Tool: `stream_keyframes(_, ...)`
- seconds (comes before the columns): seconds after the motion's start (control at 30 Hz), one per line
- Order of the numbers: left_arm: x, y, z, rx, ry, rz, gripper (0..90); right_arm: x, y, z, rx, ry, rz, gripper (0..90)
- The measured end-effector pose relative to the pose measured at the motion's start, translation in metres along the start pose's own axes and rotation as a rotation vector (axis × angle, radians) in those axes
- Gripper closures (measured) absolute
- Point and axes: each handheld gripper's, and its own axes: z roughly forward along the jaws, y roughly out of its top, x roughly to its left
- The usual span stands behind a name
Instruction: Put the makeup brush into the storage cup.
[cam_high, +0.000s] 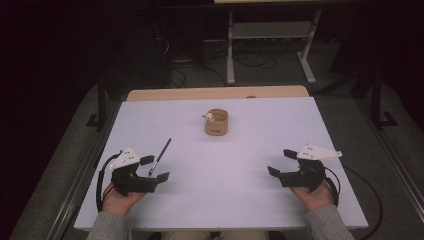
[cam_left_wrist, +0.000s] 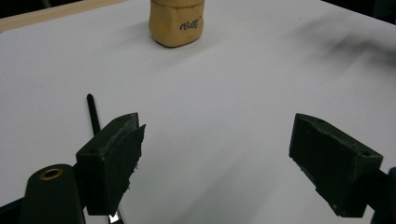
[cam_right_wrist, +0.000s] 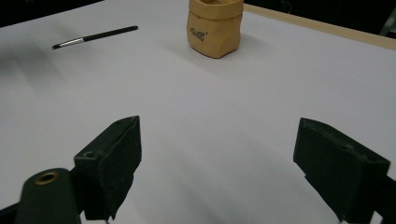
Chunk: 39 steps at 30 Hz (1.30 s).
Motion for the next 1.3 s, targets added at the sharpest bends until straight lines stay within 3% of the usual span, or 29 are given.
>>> stream_keyframes(1.3,0.0018,0.0024,-0.0027,0.013,0.017,-0.005,18.2,-0.0027,-0.0021,-0.0027,0.003,-0.002,0.013,14.0)
